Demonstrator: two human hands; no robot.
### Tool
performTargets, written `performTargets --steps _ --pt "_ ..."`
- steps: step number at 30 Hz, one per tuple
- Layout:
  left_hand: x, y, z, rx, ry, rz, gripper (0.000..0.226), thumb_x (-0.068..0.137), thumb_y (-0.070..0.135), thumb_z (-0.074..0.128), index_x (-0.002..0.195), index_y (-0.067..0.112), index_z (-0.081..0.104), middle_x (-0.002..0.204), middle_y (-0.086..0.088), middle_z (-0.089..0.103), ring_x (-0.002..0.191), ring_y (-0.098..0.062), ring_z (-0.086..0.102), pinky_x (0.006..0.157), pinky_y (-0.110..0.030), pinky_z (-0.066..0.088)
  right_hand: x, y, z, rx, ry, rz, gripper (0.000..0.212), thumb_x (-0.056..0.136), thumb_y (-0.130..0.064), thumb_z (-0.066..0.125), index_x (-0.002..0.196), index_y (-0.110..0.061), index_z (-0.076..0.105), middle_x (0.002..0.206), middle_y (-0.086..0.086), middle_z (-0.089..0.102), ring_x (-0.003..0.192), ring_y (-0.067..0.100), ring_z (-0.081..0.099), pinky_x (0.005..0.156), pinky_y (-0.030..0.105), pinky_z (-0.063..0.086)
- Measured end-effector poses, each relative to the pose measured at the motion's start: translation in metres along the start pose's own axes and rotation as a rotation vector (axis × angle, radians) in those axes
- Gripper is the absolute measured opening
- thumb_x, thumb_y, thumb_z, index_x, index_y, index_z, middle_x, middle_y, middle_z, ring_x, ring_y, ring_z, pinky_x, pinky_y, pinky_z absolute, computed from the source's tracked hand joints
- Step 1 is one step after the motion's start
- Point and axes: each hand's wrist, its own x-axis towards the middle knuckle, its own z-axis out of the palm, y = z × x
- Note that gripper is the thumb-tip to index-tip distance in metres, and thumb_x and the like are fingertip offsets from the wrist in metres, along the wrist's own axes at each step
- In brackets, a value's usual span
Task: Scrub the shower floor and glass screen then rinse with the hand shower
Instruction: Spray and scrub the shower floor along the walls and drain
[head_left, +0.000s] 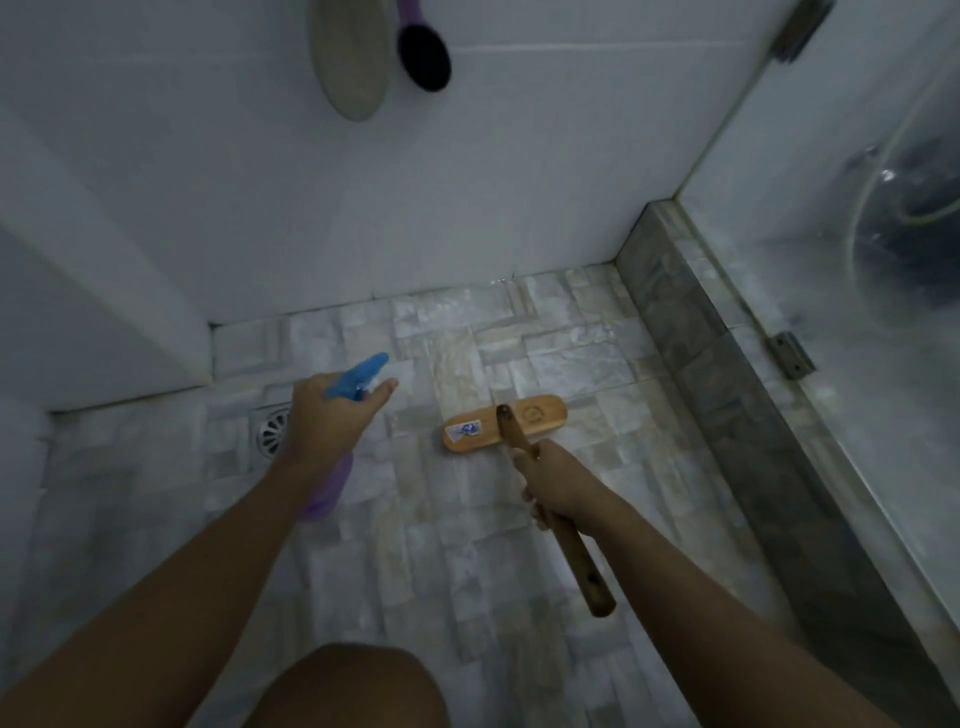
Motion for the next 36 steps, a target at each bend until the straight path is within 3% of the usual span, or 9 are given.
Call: performTargets --steps 5,10,14,18,22,25,28,32,36 --pt "-0.003 -0.004 -0.009 -0.008 -0.013 0.035 0.048 0.074 0.047 0.084 0.062 0.010 0.056 0.055 -0.002 0.055 0.048 -0.010 0.046 0.054 -0.022 0.042 0.002 0.001 0.018 -0.287 0.149 0.073 0.055 0.105 -0.045 0.026 0.150 -0.013 0.022 0.120 0.022 0.055 0.067 0.029 0.060 0.035 0.027 0.044" --pt "-0.005 -0.002 -0.008 -0.039 0.022 0.035 0.052 0.080 0.047 0.079 0.056 0.013 0.048 0.050 0.001 0.040 0.045 -0.008 0.033 0.046 -0.022 0.031 0.028 -0.026 0.025 -0.380 0.179 0.073 0.058 0.104 -0.049 0.026 0.144 -0.008 0.034 0.129 0.022 0.053 0.090 0.038 0.064 0.054 0.041 0.056" --pt "-0.002 -0.006 -0.010 -0.020 0.047 0.078 0.052 0.076 0.056 0.078 0.062 0.011 0.055 0.054 -0.001 0.053 0.048 -0.011 0.044 0.053 -0.023 0.041 0.050 -0.056 0.015 -0.384 0.170 0.051 0.056 0.104 -0.049 0.029 0.141 -0.008 0.039 0.117 0.024 0.057 0.066 0.030 0.059 0.044 0.032 0.050" --pt "0.012 -0.014 -0.019 -0.051 0.125 0.086 0.057 0.072 0.065 0.077 0.066 0.011 0.058 0.056 0.000 0.053 0.049 -0.013 0.045 0.055 -0.030 0.047 0.043 -0.066 0.014 -0.376 0.155 0.091 0.053 0.104 -0.051 0.026 0.134 -0.011 0.045 0.099 0.020 0.061 0.066 0.030 0.059 0.057 0.039 0.055" --pt "0.020 -0.026 -0.033 -0.039 0.202 0.129 0.057 0.078 0.066 0.073 0.069 0.011 0.060 0.060 -0.002 0.056 0.054 -0.019 0.051 0.059 -0.039 0.052 -0.005 -0.023 0.027 -0.407 0.145 0.158 0.055 0.102 -0.056 0.025 0.128 -0.013 0.048 0.097 0.014 0.062 0.064 0.025 0.062 0.047 0.032 0.053" --pt "0.036 -0.037 -0.049 -0.114 0.276 0.092 0.053 0.079 0.057 0.077 0.067 0.009 0.058 0.059 -0.005 0.055 0.053 -0.021 0.050 0.057 -0.039 0.050 -0.022 -0.014 0.030 -0.400 0.110 0.193 0.053 0.101 -0.057 0.025 0.126 -0.017 0.048 0.092 0.009 0.061 0.056 0.017 0.054 0.045 0.028 0.047" --pt "0.046 -0.044 -0.051 -0.109 0.272 0.127 0.047 0.081 0.046 0.080 0.067 0.007 0.059 0.059 -0.008 0.056 0.053 -0.025 0.053 0.055 -0.035 0.049 0.018 -0.055 0.026 -0.422 0.111 0.125 0.050 0.103 -0.053 0.026 0.121 -0.013 0.049 0.091 0.012 0.060 0.059 0.023 0.058 0.043 0.030 0.048" --pt "0.052 -0.042 -0.037 -0.086 0.193 0.171 0.047 0.081 0.047 0.080 0.069 0.006 0.060 0.060 -0.009 0.058 0.054 -0.028 0.055 0.056 -0.036 0.051 0.097 -0.135 0.027 -0.422 0.157 -0.053 0.042 0.106 -0.039 0.026 0.112 -0.005 0.052 0.085 0.016 0.059 0.055 0.027 0.054 0.040 0.028 0.044" --pt "0.055 -0.035 -0.028 -0.060 0.147 0.167 0.046 0.080 0.048 0.080 0.070 0.007 0.062 0.062 -0.008 0.060 0.057 -0.026 0.057 0.058 -0.033 0.050 0.138 -0.183 0.025 -0.407 0.151 -0.024 0.033 0.107 -0.027 0.031 0.109 -0.001 0.051 0.083 0.019 0.056 0.059 0.028 0.055 0.047 0.033 0.049"
